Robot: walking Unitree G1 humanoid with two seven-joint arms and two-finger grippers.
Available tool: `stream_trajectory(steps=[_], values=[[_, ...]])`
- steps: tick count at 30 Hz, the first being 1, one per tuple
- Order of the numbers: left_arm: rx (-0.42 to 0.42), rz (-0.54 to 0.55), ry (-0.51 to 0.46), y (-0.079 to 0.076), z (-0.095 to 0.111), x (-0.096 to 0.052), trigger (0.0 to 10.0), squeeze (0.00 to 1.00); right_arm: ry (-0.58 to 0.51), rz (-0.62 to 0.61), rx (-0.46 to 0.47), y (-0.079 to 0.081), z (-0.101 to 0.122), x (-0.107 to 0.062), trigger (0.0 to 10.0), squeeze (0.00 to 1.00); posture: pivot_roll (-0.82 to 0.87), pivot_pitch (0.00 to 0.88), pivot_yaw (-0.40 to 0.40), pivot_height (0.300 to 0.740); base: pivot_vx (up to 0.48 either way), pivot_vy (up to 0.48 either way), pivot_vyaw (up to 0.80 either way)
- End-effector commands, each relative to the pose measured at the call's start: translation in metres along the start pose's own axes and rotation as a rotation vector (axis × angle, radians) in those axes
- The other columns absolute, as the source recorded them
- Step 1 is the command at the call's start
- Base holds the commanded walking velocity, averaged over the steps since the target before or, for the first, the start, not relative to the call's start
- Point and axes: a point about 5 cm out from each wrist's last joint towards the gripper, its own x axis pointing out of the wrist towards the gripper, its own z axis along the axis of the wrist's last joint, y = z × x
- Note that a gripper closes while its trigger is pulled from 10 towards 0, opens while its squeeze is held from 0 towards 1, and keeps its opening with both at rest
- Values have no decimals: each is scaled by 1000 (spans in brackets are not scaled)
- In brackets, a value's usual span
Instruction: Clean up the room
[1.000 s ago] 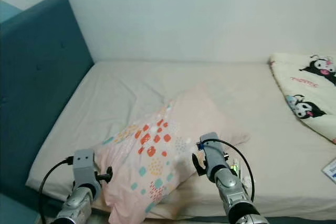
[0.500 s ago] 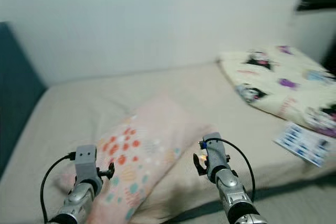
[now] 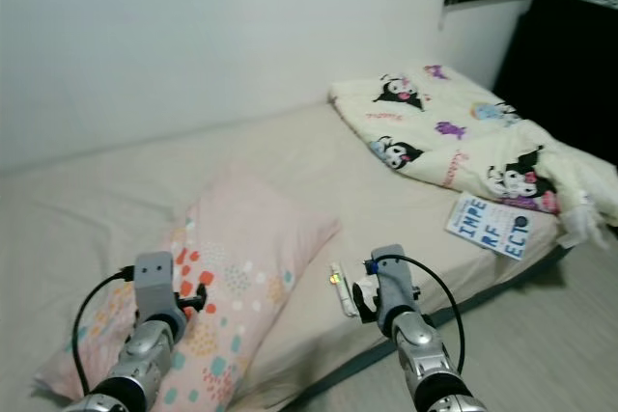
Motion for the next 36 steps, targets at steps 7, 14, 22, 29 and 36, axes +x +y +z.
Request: stream_trajectory(steps=[7, 14, 22, 29, 36], values=[[-79, 374, 61, 66, 5, 3, 10000, 0, -35, 27, 10, 4, 8, 3, 10000, 0, -169, 14, 25, 740, 0, 0, 0], [-127, 410, 145, 82, -17, -7, 10000, 0, -5, 27, 14, 5, 11, 5, 10000, 0, -162, 18, 24, 730, 0, 0, 0], [-158, 342, 185, 65, -33, -13, 10000, 0, -15, 33, 22, 4, 16, 7, 10000, 0, -161, 19, 17, 710, 0, 0, 0], [-201, 238, 196, 41, -37, -12, 10000, 0, -25, 41, 16, 4, 21, 9, 10000, 0, -162, 17, 17, 690, 0, 0, 0], [-321, 212, 201, 32, -35, -10, 10000, 0, -40, 47, 21, 6, 26, 10, 10000, 0, -164, 16, 24, 660, 0, 0, 0]])
